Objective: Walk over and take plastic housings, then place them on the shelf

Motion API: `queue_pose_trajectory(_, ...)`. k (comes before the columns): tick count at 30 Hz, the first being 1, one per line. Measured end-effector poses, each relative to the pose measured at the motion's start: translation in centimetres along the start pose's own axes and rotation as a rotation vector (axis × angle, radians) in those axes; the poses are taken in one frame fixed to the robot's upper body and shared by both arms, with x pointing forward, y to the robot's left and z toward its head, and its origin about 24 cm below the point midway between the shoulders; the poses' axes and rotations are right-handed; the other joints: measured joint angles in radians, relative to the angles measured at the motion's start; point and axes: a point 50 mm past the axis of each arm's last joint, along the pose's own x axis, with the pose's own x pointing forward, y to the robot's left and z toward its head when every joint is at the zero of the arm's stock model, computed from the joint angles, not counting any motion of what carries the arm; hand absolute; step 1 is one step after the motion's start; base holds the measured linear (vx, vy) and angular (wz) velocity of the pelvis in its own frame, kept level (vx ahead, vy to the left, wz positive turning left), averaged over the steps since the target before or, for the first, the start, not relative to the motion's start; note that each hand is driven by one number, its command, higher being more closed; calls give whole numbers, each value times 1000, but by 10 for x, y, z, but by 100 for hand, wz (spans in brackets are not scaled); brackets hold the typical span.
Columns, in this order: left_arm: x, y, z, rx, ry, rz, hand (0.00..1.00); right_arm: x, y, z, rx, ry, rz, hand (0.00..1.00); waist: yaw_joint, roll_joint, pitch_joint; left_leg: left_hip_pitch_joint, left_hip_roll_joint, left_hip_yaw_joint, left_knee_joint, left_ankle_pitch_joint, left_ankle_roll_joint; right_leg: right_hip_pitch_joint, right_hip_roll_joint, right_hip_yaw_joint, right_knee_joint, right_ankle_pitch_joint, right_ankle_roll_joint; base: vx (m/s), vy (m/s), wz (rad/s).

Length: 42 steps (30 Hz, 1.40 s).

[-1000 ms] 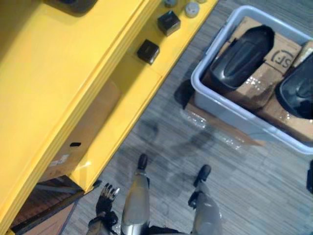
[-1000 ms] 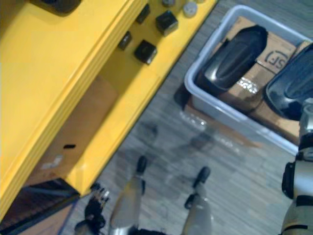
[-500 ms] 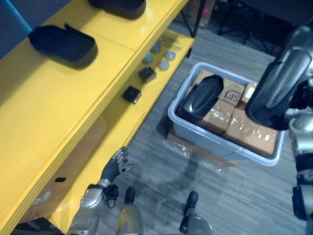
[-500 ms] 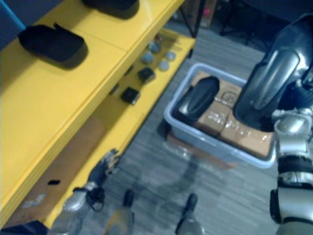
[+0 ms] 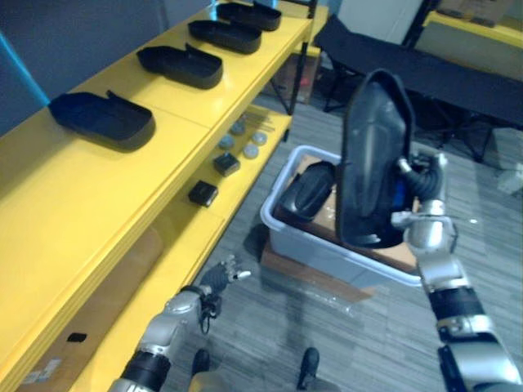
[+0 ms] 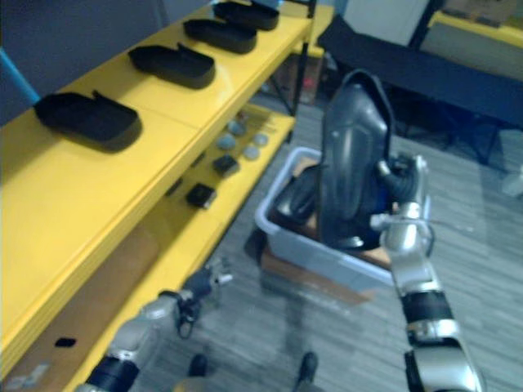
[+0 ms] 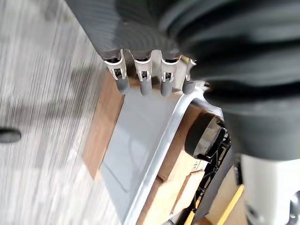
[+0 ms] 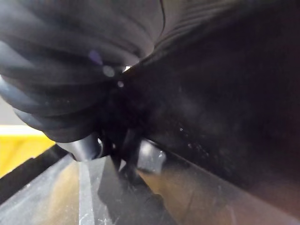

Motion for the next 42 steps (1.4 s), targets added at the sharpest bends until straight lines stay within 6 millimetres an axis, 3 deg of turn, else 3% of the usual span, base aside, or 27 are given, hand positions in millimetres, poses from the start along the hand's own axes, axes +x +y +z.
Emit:
queue_pose_trajectory(5, 8, 2, 8, -51, -11, 31, 0, -8, 17, 3, -5, -29, 110, 100, -12, 1, -4, 12, 4, 10, 1, 0, 0, 3, 5, 10, -1, 2, -3, -18, -7, -7)
queue_pose_trajectory(16, 11, -2, 18, -99, -112, 32, 0, -58, 59, -19, -83, 23, 360, 100, -15, 37, -38, 22, 11, 11, 1, 0, -3, 11, 11, 8, -1, 0, -5, 0, -1, 0)
queue_pose_trajectory(28, 13, -17, 61, -74, -272, -49, 0, -76, 78, -30, -119, 67, 448, 100, -13, 34, -49, 25, 13, 6, 1, 1, -5, 17, 11, -4, -10, -5, -9, 0, 0, 0)
queue_pose_trajectory(32, 14, -24, 62, -54, -267, -85, 0, -81, 83, -32, -128, 74, 476, 100, -12, 34, -49, 25, 13, 6, 1, 1, -5, 18, 11, -6, -10, -5, -9, 0, 0, 0)
queue_pose_trajectory(42, 22, -49, 42, 65, -150, -141, 0, -73, 95, -21, -128, 27, 506, 100, -10, 35, -49, 23, 13, 0, 4, 1, -5, 20, 11, -11, -10, -10, -15, 0, 0, 0)
